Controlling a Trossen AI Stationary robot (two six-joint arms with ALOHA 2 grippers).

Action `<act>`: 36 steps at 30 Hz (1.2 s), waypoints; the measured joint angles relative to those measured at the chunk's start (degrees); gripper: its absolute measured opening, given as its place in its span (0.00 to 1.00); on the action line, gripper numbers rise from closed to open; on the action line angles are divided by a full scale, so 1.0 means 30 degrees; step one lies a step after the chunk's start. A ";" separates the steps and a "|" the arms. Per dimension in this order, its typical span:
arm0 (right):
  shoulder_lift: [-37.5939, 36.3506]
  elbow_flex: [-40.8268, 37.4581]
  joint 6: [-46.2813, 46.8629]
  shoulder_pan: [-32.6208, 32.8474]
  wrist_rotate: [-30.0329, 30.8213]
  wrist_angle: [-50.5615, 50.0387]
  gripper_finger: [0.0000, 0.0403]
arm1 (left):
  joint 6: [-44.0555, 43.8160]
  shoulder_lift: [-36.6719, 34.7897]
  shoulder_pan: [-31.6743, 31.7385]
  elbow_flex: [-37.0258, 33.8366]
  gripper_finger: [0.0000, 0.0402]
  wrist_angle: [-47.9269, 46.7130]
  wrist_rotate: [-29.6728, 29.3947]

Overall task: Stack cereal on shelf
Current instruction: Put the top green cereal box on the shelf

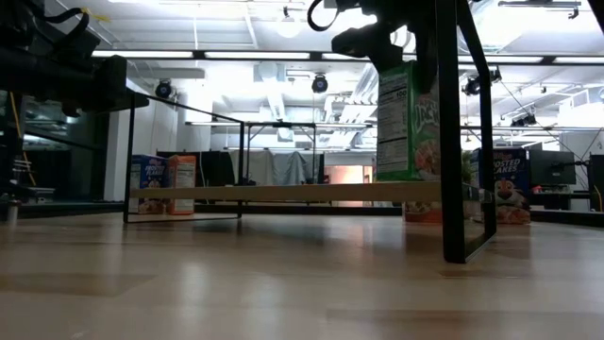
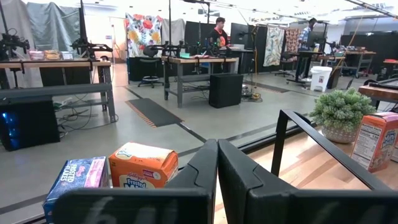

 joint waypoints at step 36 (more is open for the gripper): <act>-0.0196 0.1290 -0.3286 0.0455 0.0051 -0.0452 0.53 | 0.0000 0.0000 0.0004 -0.0003 0.01 0.0001 0.0000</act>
